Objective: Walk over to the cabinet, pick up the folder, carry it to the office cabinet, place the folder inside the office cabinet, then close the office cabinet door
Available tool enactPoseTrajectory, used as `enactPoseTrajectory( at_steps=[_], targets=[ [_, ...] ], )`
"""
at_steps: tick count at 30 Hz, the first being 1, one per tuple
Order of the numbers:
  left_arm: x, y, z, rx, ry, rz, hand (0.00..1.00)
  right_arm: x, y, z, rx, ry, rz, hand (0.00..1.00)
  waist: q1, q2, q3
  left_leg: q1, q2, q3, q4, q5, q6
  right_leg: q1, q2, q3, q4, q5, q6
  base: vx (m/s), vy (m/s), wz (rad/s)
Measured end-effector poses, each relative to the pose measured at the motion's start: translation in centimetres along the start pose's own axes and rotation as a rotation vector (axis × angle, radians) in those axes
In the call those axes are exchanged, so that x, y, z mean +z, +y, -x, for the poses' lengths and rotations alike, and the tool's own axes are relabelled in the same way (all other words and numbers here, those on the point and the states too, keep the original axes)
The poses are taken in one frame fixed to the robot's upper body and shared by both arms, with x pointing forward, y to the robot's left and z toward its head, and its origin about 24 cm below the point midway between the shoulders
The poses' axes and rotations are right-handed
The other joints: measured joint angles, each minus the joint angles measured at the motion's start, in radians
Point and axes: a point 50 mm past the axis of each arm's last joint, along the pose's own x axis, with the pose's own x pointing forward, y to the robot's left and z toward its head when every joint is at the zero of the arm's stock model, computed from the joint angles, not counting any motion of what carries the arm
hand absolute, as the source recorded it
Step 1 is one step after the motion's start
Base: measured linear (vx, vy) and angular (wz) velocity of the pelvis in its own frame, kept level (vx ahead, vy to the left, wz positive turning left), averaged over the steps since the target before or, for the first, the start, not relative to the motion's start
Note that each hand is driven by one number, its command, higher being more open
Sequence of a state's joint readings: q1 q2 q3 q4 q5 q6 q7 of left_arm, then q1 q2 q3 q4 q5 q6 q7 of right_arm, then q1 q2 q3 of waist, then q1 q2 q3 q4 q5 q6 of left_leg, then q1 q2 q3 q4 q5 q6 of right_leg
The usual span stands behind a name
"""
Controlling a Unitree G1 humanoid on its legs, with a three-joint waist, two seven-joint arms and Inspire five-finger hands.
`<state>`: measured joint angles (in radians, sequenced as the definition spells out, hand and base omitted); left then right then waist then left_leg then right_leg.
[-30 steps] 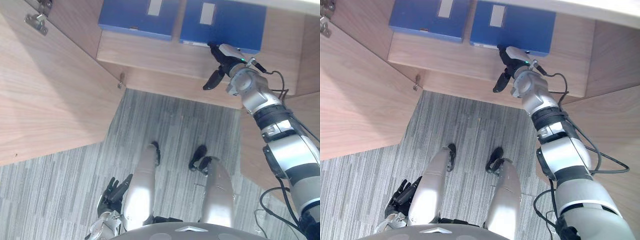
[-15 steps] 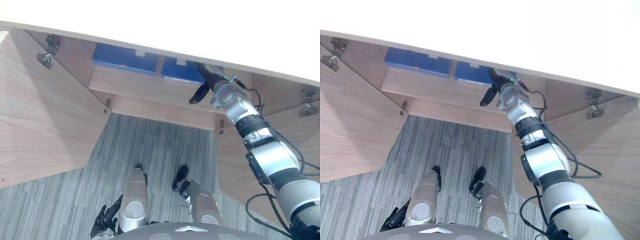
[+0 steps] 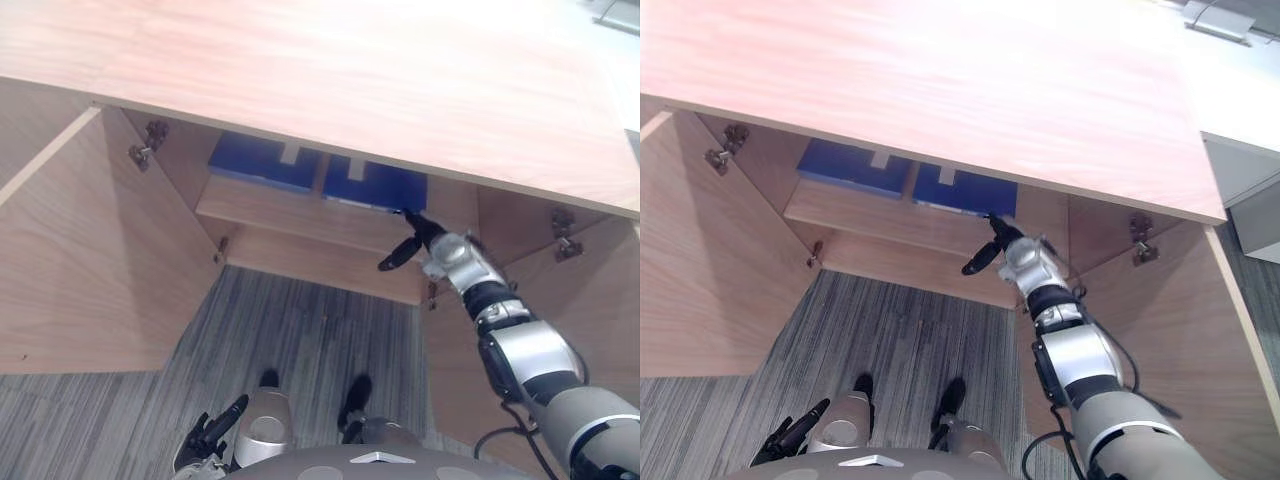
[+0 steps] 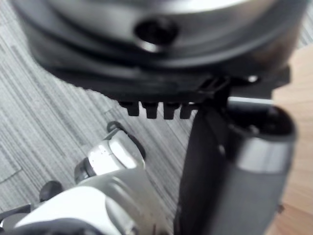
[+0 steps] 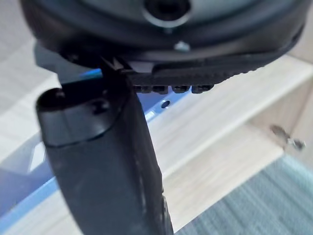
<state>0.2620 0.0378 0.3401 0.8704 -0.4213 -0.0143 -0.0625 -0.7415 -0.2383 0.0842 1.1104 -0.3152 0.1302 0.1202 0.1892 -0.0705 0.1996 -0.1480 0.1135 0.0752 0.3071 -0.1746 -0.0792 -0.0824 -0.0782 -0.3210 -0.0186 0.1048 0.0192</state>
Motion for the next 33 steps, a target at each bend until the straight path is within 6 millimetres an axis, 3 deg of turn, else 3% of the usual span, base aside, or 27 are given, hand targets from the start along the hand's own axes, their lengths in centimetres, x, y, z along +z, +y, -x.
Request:
enactPoseTrajectory(
  at_steps=[2, 5, 8, 11, 17, 24, 26, 28, 30, 32, 33],
  targets=[
    [-0.1, 0.0, 0.0, 0.002, 0.007, -0.008, 1.0, -3.2, 3.7, 0.3, 0.059, 0.073, -0.237, 1.0, -0.005, 0.003, -0.026, 0.015, 0.001, 0.013, 0.019, -0.021, 0.004, 0.016, 0.002, 0.023, -0.004, 0.005, 0.002, -0.07, 0.069, -0.27],
    [-0.3, 0.0, 0.0, 0.004, 0.014, -0.007, 1.0, -7.2, 8.2, 1.5, 0.107, 0.191, -0.452, 1.0, -0.014, 0.006, -0.07, 0.021, -0.009, 0.034, 0.021, -0.034, 0.002, 0.014, -0.006, 0.052, -0.016, 0.009, 0.004, -0.06, 0.075, -0.21],
    [-0.9, 0.2, 0.0, 0.02, 0.04, -0.01, 1.0, -10.3, 11.5, 3.1, 0.122, 0.296, -0.562, 1.0, -0.038, 0.019, -0.09, 0.039, -0.019, 0.057, 0.02, -0.042, 0.013, 0.015, -0.011, 0.083, -0.013, 0.012, 0.009, -0.05, 0.062, -0.23],
    [-1.4, 0.4, 0.0, 0.044, 0.068, -0.01, 1.0, -13.5, 13.6, 5.4, 0.084, 0.36, -0.684, 1.0, -0.06, 0.033, -0.103, 0.074, -0.025, 0.106, 0.022, -0.059, 0.024, 0.018, -0.016, 0.135, -0.001, 0.019, 0.019, -0.04, 0.075, -0.45],
    [-3.1, 1.3, 0.3, 0.104, 0.132, 0.033, 1.0, -17.9, 13.5, 9.2, -0.079, 0.394, -0.842, 1.0, -0.111, 0.053, -0.122, 0.17, -0.039, 0.226, 0.009, -0.089, 0.043, 0.031, -0.023, 0.256, 0.023, 0.036, 0.042, -0.04, 0.107, -0.59],
    [-3.2, 1.7, 0.4, 0.122, 0.142, -0.031, 1.0, -19.4, 12.8, 12.0, -0.204, 0.369, -0.89, 1.0, -0.146, 0.038, -0.126, 0.262, -0.059, 0.393, -0.042, -0.094, 0.056, -0.015, -0.026, 0.382, 0.079, 0.026, 0.041, -0.07, 0.092, -0.7],
    [-3.2, 1.7, 0.4, 0.12, 0.143, -0.07, 1.0, -19.6, 12.6, 12.6, -0.24, 0.366, -0.918, 1.0, -0.154, 0.038, -0.125, 0.296, -0.06, 0.436, -0.06, -0.085, 0.071, -0.022, -0.056, 0.286, 0.119, 0.0, 0.005, -0.02, 0.06, -0.51],
    [-3.1, 1.7, 0.4, 0.118, 0.144, -0.073, 1.0, -19.8, 12.5, 13.5, -0.286, 0.365, -0.946, 1.0, -0.169, 0.046, -0.128, 0.321, -0.056, 0.457, -0.076, -0.082, 0.074, -0.022, -0.115, 0.116, 0.17, -0.025, -0.031, 0.03, 0.055, -0.27],
    [-3.0, 1.6, 0.3, 0.115, 0.142, -0.075, 1.0, -20.2, 12.4, 14.1, -0.32, 0.37, -0.965, 1.0, -0.17, 0.053, -0.133, 0.333, -0.048, 0.471, -0.078, -0.081, 0.072, -0.024, -0.141, 0.063, 0.2, -0.026, -0.034, 0.07, 0.023, -0.14],
    [-2.9, 1.5, 0.3, 0.108, 0.144, -0.101, 1.0, -21.0, 11.7, 14.7, -0.382, 0.389, -0.976, 1.0, -0.18, 0.061, -0.141, 0.336, -0.019, 0.475, -0.08, -0.074, 0.059, -0.053, -0.17, 0.0, 0.329, -0.064, -0.064, 0.15, -0.05, -0.01],
    [-2.9, 1.5, 0.3, 0.106, 0.146, -0.108, 1.0, -21.2, 11.3, 14.8, -0.404, 0.394, -0.98, 1.0, -0.181, 0.062, -0.141, 0.338, -0.013, 0.473, -0.082, -0.07, 0.053, -0.057, -0.178, -0.011, 0.361, -0.075, -0.064, 0.18, -0.078, 0.05]
  ],
)
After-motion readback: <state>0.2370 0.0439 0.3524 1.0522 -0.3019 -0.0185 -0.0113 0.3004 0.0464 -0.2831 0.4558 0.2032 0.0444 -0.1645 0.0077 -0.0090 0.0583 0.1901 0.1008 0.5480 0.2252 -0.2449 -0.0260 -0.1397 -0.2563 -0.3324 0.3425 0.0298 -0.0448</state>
